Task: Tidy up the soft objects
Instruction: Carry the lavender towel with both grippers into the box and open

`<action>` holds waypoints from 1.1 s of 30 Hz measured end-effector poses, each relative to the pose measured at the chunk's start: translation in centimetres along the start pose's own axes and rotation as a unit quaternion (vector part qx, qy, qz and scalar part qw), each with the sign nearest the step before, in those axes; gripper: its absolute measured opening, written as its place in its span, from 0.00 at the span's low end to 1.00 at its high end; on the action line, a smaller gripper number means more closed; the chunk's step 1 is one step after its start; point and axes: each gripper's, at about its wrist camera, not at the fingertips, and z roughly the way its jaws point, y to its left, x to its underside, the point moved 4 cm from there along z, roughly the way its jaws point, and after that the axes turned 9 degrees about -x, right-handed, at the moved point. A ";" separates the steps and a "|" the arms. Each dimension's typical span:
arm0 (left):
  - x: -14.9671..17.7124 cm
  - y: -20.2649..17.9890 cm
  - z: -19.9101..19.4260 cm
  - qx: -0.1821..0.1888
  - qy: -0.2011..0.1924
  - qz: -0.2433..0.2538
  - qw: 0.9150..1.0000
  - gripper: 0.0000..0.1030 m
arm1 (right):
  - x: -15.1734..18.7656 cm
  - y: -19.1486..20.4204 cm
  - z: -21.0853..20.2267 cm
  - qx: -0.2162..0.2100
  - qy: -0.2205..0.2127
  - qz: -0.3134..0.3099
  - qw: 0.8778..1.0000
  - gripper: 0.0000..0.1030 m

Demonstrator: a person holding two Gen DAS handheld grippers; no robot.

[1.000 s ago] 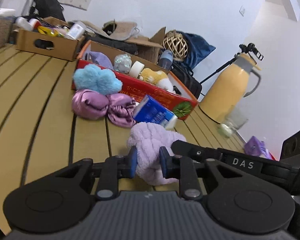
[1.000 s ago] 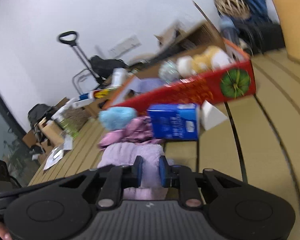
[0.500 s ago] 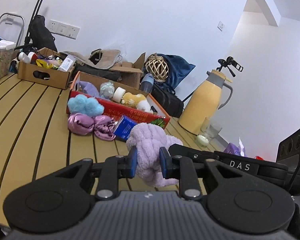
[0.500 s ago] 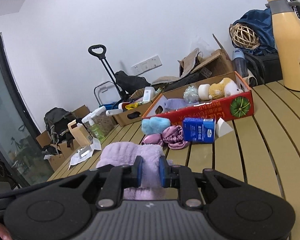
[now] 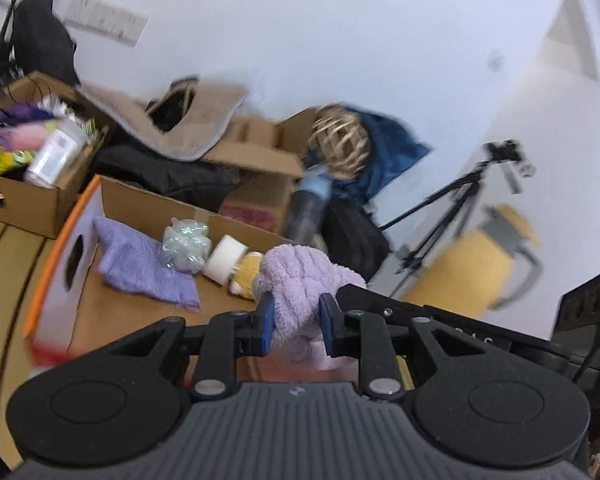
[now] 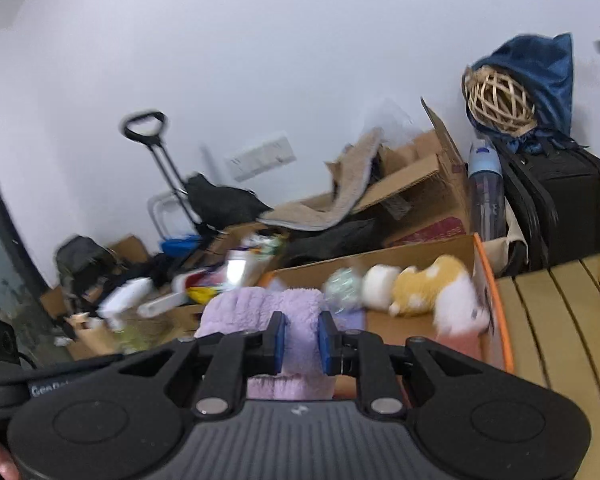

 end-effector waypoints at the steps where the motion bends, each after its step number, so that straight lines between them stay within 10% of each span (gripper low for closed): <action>1: -0.5 0.1 2.2 -0.006 0.010 0.004 1.000 0.23 | -0.7 -1.2 1.8 0.010 0.010 0.000 1.000 0.16; 9: 0.5 1.7 12.0 -0.077 0.067 0.026 0.994 0.25 | -1.5 -7.5 12.0 0.116 0.101 -0.021 0.988 0.17; 18: -1.3 2.6 6.3 -0.093 0.034 0.059 0.993 0.32 | 0.6 -9.5 14.2 0.136 0.169 -0.014 0.976 0.22; 27: -5.5 2.0 -7.0 -0.153 -0.039 0.176 0.972 0.56 | -3.7 -2.9 5.7 0.126 0.123 -0.047 0.983 0.26; 33: -4.4 1.4 -13.6 -0.165 -0.058 0.188 0.967 0.68 | -5.7 2.6 -3.5 0.118 0.077 -0.086 0.986 0.47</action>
